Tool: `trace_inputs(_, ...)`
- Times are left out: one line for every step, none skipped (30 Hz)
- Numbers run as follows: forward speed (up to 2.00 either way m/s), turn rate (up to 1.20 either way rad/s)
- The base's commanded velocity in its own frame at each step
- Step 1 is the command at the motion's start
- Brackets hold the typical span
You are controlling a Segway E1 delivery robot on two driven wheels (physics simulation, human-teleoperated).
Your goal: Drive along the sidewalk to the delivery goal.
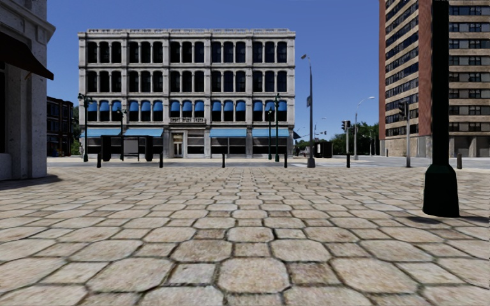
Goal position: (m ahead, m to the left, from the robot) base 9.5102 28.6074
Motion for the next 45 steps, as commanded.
trace_inputs(2.00, 0.00)
trace_inputs(2.00, 0.00)
trace_inputs(2.00, 0.00)
trace_inputs(2.00, 0.00)
trace_inputs(2.00, 0.00)
trace_inputs(2.00, 0.00)
trace_inputs(2.00, 0.00)
trace_inputs(2.00, 0.00)
trace_inputs(2.00, 0.00)
trace_inputs(2.00, 0.00)
trace_inputs(2.00, 0.00)
trace_inputs(2.00, 0.00)
trace_inputs(2.00, 0.00)
trace_inputs(2.00, 0.00)
trace_inputs(2.00, 0.00)
trace_inputs(2.00, 0.00)
trace_inputs(2.00, 0.00)
trace_inputs(2.00, 0.00)
trace_inputs(2.00, 0.00)
trace_inputs(2.00, 0.00)
trace_inputs(2.00, 0.00)
trace_inputs(2.00, 0.00)
trace_inputs(2.00, 0.00)
trace_inputs(2.00, 0.00)
trace_inputs(2.00, 0.00)
trace_inputs(2.00, 0.00)
trace_inputs(2.00, 0.00)
trace_inputs(2.00, 0.00)
trace_inputs(2.00, 0.00)
trace_inputs(2.00, 0.00)
trace_inputs(2.00, 0.00)
trace_inputs(2.00, 0.00)
trace_inputs(2.00, 0.00)
trace_inputs(2.00, 0.00)
trace_inputs(2.00, 0.00)
trace_inputs(2.00, 0.00)
trace_inputs(2.00, 0.00)
trace_inputs(2.00, 0.00)
trace_inputs(2.00, 0.00)
trace_inputs(2.00, 0.00)
trace_inputs(2.00, 0.00)
trace_inputs(2.00, 0.00)
trace_inputs(2.00, 0.00)
trace_inputs(2.00, 0.00)
trace_inputs(2.00, 0.00)
